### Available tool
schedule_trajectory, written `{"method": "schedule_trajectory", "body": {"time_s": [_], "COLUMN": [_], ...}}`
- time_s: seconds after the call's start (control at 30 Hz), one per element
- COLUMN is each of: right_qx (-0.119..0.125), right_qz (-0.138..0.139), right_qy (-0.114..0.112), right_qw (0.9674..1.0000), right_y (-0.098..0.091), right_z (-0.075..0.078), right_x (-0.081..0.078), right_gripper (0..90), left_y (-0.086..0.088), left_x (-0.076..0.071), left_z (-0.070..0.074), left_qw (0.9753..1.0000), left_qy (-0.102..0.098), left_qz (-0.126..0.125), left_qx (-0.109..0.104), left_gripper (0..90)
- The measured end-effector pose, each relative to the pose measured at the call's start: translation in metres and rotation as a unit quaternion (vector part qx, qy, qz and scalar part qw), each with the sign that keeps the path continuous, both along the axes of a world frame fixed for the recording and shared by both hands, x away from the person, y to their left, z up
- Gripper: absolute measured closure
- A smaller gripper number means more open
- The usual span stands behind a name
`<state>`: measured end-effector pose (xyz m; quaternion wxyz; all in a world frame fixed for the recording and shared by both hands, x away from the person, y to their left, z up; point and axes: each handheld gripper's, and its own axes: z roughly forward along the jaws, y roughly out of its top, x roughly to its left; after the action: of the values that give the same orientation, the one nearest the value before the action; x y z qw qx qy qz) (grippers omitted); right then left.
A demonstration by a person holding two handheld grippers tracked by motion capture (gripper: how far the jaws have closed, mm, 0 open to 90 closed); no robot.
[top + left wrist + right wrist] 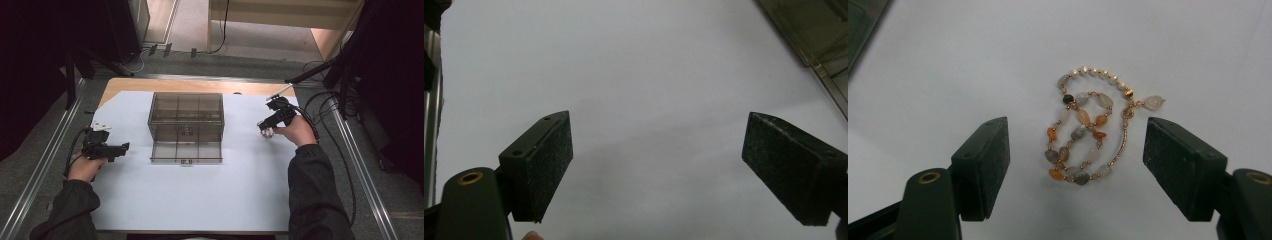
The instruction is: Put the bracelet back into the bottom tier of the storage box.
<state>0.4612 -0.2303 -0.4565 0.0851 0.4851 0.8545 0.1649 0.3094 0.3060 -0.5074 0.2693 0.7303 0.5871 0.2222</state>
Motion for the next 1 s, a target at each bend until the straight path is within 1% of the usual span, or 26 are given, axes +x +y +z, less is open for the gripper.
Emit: {"method": "schedule_trajectory", "body": {"time_s": [0.07, 0.2, 0.23, 0.33, 0.53, 0.67, 0.77, 0.9, 1.0], "right_qx": [-0.004, -0.007, -0.012, -0.028, -0.035, -0.035, -0.029, -0.042, -0.044], "right_qz": [-0.005, -0.005, -0.007, -0.004, -0.009, -0.012, -0.019, -0.005, -0.002], "right_qy": [0.01, 0.029, 0.032, 0.032, 0.041, 0.041, 0.04, 0.036, 0.036], "right_qw": [0.9999, 0.9996, 0.9994, 0.9991, 0.9985, 0.9985, 0.9986, 0.9984, 0.9984], "right_y": [0.001, 0.001, 0.002, 0.002, 0.002, 0.0, -0.001, 0.001, 0.001], "right_z": [-0.005, -0.017, -0.019, -0.024, -0.031, -0.036, -0.036, -0.037, -0.037], "right_x": [0.004, 0.01, 0.011, 0.012, 0.017, 0.02, 0.021, 0.02, 0.02], "right_gripper": [27.9, 27.3, 27.1, 26.6, 27.3, 29.9, 31.1, 30.9, 31.6], "left_y": [0.001, 0.003, 0.003, 0.005, 0.006, 0.007, 0.006, 0.006, 0.006], "left_x": [-0.002, -0.005, -0.006, -0.008, -0.01, -0.01, -0.01, -0.01, -0.01], "left_z": [0.0, 0.0, 0.0, -0.001, -0.001, -0.002, -0.002, -0.001, -0.001], "left_qw": [1.0, 1.0, 1.0, 1.0, 1.0, 1.0, 1.0, 1.0, 1.0], "left_qy": [-0.001, 0.001, 0.0, 0.0, 0.002, 0.002, 0.003, 0.003, 0.002], "left_qz": [0.001, 0.004, 0.005, 0.007, 0.009, 0.008, 0.008, 0.008, 0.008], "left_qx": [0.0, 0.001, 0.001, 0.001, 0.002, 0.003, 0.004, 0.004, 0.004], "left_gripper": [14.1, 14.1, 14.1, 14.1, 14.1, 14.1, 14.1, 14.1, 14.1]}}
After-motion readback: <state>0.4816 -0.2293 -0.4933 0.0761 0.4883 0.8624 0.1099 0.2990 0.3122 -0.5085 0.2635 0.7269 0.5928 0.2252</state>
